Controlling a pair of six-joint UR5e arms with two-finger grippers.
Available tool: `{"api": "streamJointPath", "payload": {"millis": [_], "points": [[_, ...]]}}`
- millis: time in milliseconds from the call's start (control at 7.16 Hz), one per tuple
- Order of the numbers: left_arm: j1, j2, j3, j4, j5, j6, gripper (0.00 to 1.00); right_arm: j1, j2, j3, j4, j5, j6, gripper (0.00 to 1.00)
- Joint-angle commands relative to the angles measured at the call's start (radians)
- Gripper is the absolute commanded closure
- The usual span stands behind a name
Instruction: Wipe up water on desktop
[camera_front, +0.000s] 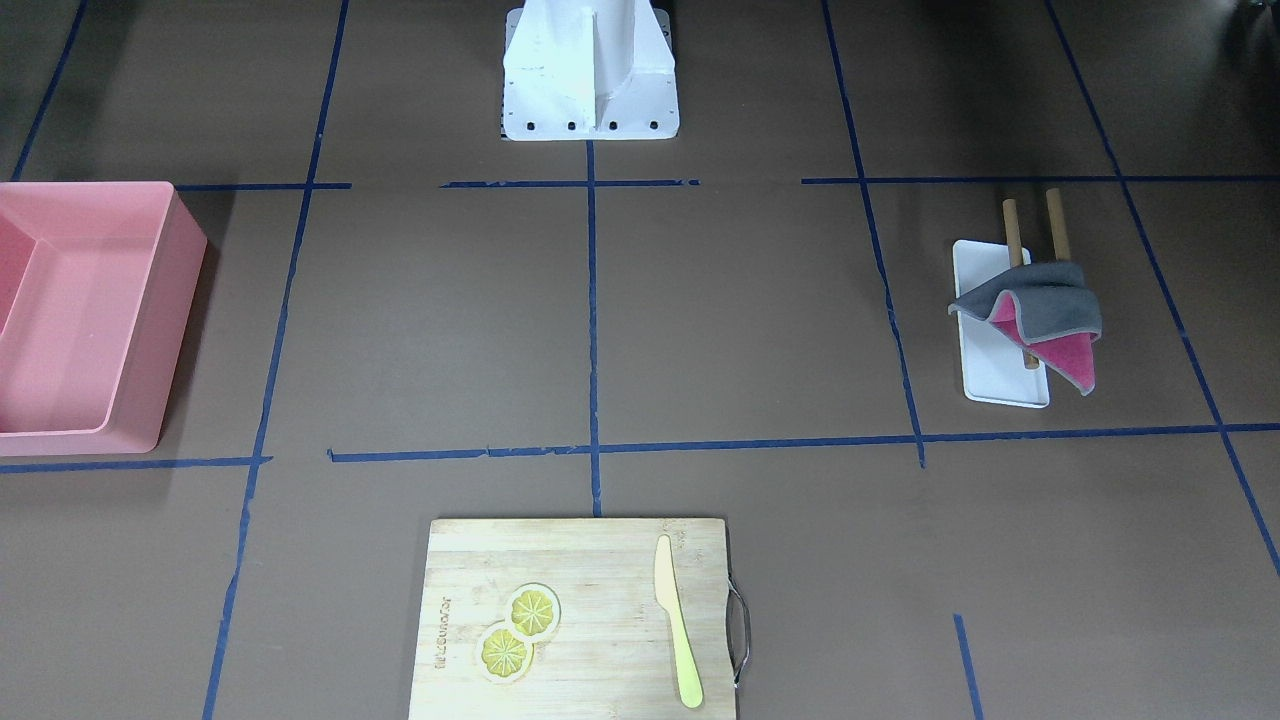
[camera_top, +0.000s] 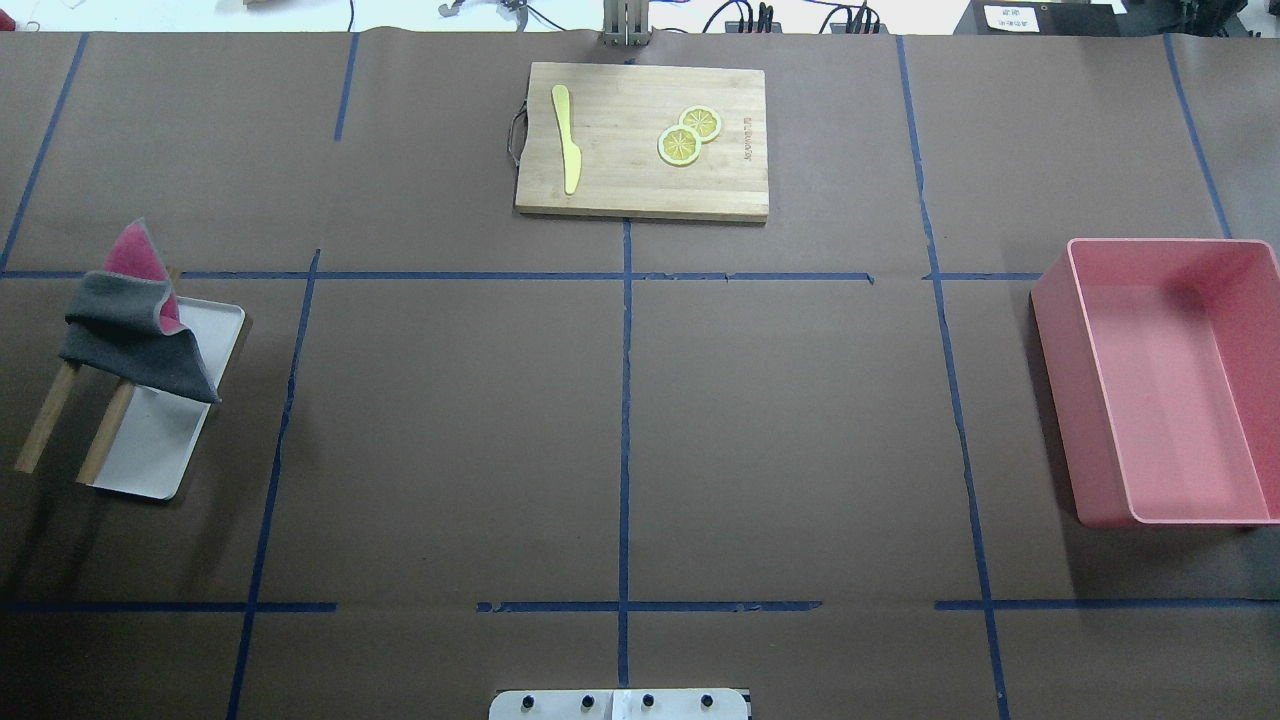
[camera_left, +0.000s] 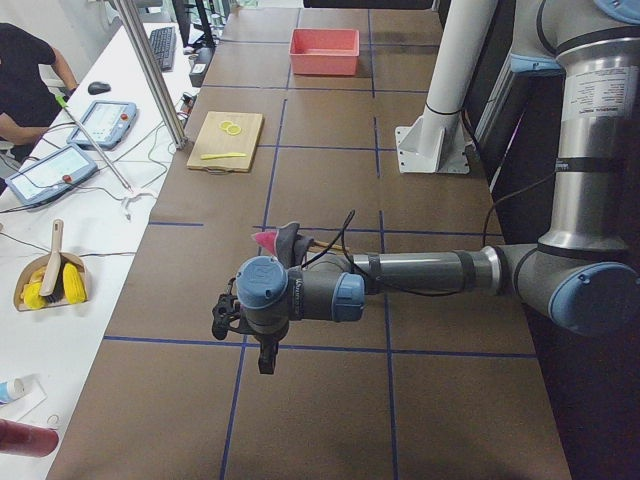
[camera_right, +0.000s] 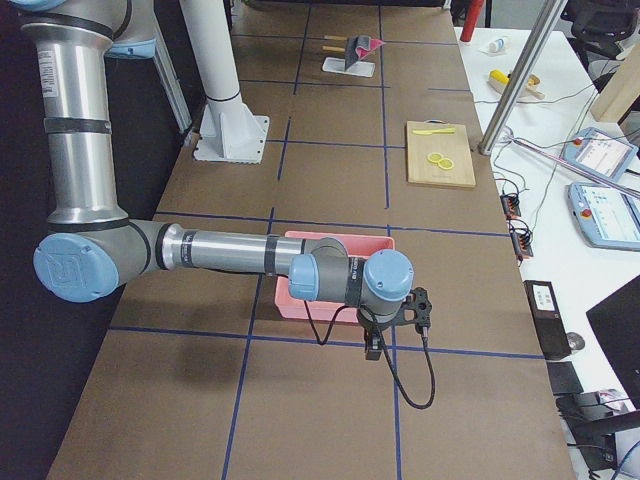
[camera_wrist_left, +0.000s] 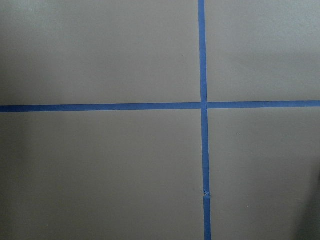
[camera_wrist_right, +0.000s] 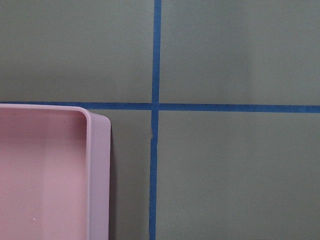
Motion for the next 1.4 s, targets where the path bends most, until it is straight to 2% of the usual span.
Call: {"api": "streamJointPath", "payload": {"millis": [0, 838, 1257], "points": [[0.000, 0.002, -0.002, 0.003, -0.001, 0.002, 0.00, 0.001, 0.000, 0.009, 0.000, 0.005, 0.007, 0.00], [0.000, 0.002, -0.006, -0.008, -0.011, 0.005, 0.00, 0.000, 0.011, 0.015, 0.000, 0.011, 0.015, 0.00], [0.011, -0.001, -0.103, -0.008, -0.014, -0.011, 0.00, -0.002, 0.014, 0.044, 0.000, 0.009, 0.015, 0.00]]}}
